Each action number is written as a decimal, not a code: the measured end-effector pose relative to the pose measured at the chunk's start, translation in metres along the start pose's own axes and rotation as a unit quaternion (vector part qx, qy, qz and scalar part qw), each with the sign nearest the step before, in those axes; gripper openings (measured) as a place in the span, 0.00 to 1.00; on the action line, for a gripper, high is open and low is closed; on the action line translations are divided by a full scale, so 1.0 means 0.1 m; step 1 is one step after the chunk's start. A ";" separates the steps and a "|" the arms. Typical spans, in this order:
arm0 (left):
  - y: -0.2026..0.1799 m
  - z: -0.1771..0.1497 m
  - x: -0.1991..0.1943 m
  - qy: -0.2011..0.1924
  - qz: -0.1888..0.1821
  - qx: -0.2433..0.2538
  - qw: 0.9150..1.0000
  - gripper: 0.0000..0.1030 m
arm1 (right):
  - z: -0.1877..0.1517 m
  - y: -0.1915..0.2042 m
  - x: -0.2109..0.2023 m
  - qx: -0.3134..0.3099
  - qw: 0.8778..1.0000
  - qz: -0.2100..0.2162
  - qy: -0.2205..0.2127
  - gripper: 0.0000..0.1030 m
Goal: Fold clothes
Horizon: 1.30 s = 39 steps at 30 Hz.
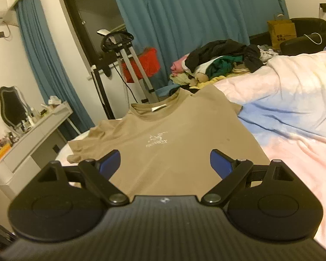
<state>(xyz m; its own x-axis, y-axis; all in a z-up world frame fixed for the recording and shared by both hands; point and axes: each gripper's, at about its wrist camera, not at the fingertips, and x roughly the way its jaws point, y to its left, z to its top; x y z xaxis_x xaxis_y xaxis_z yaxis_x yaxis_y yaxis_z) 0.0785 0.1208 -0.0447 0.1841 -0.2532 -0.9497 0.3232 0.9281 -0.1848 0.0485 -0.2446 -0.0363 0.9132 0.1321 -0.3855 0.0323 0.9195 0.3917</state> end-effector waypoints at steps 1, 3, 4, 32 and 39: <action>-0.02 0.01 -0.04 -0.011 0.001 0.000 1.000 0.08 | 0.00 0.00 -0.01 -0.002 1.000 0.003 0.001 0.88; -0.07 0.02 -0.11 -0.033 0.004 0.000 0.999 0.23 | 0.00 0.01 -0.04 -0.006 1.000 0.009 0.003 0.88; -0.09 0.02 -0.14 -0.044 0.005 -0.001 0.999 0.35 | 0.00 0.02 -0.07 -0.007 1.000 0.011 0.002 0.88; -1.18 0.24 0.33 -0.342 0.044 -0.084 0.935 0.85 | 0.52 -0.24 0.31 -0.036 0.999 0.021 -0.007 0.88; -1.15 0.35 0.88 -0.320 0.025 -0.095 0.942 0.86 | 0.90 -1.34 1.51 0.112 0.992 -0.001 0.055 0.68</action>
